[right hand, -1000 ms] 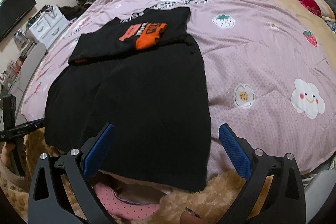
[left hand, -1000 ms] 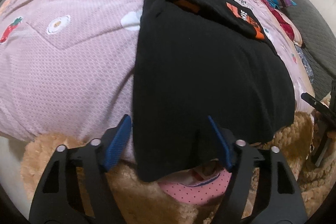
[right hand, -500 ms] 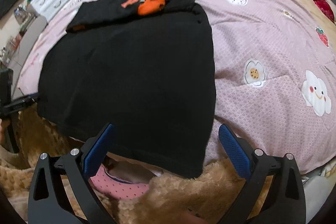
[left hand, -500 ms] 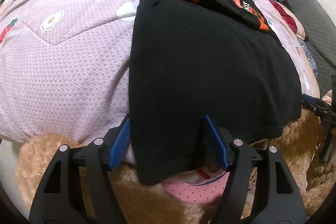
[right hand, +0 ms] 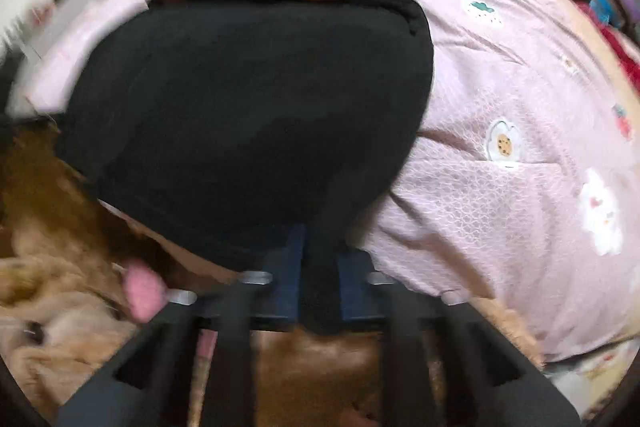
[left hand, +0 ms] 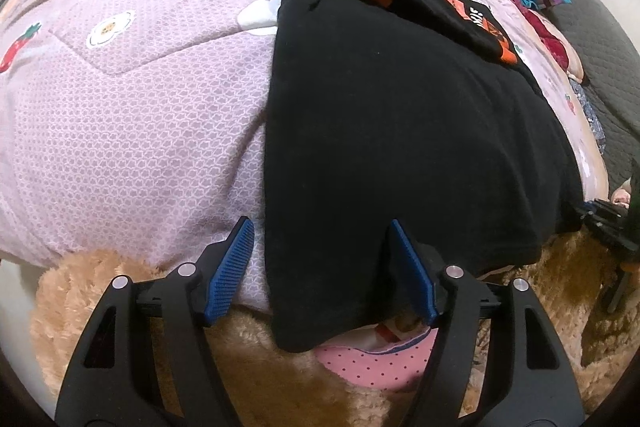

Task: Fold small clothes
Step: 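Grasp the black sweater hem with the left tool while the right tool grasps it too, then lift the hem with both tools and fold it over toward the collar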

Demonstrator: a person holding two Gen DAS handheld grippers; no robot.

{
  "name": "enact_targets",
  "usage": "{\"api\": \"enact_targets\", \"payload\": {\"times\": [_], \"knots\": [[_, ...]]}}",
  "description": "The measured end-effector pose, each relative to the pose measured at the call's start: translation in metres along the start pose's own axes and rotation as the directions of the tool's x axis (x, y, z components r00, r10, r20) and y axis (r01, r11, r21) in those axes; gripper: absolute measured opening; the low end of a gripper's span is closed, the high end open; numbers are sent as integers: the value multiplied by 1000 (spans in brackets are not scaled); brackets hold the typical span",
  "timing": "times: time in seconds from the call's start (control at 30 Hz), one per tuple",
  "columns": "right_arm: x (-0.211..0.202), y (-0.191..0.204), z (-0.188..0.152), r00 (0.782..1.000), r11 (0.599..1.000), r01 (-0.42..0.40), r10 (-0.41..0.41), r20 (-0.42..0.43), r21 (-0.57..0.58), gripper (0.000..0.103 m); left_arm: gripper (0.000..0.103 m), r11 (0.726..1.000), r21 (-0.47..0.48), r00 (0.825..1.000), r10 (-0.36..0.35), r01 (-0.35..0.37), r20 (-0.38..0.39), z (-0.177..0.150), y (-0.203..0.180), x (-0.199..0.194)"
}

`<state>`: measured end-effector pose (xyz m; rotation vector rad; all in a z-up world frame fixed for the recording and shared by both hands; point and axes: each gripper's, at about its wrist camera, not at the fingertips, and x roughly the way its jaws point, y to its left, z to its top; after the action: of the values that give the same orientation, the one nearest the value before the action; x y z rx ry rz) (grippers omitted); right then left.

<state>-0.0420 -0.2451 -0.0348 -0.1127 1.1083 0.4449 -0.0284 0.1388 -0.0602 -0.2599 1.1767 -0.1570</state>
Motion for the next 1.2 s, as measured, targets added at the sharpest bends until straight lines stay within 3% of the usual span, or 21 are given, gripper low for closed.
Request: {"api": "enact_targets", "payload": {"times": [0.1,0.2,0.3,0.37,0.43,0.47,0.67,0.93,1.2], "knots": [[-18,-4,5,991,995,-94,89,100,46,9,62,1000,-2,1000,1,-1,-6,1,0,1],[-40,-12,16,967,983,-164,144,210,79,9,59,1000,-14,1000,3,-3,-4,2,1,3],[-54,-20,24,947,975,-197,160,279,108,9,39,1000,-15,1000,19,-19,1,1,1,0],[-59,-24,33,936,970,-212,167,309,118,9,19,999,-34,1000,5,-4,12,1,4,-4],[-63,-29,39,929,965,-227,175,327,129,9,6,998,-59,1000,-22,23,20,1,7,-7],[-64,-30,38,926,964,-232,177,332,133,9,4,996,-77,999,-38,40,29,1,9,-10],[-64,-36,40,915,953,-254,182,359,164,9,3,993,-86,991,-71,81,116,8,9,-39],[-79,-44,49,889,944,-270,167,427,191,9,3,993,-26,958,-102,113,267,46,-1,-92],[-88,-52,78,864,936,-281,150,481,212,9,3,993,-6,931,-109,118,349,84,-8,-107]]}}
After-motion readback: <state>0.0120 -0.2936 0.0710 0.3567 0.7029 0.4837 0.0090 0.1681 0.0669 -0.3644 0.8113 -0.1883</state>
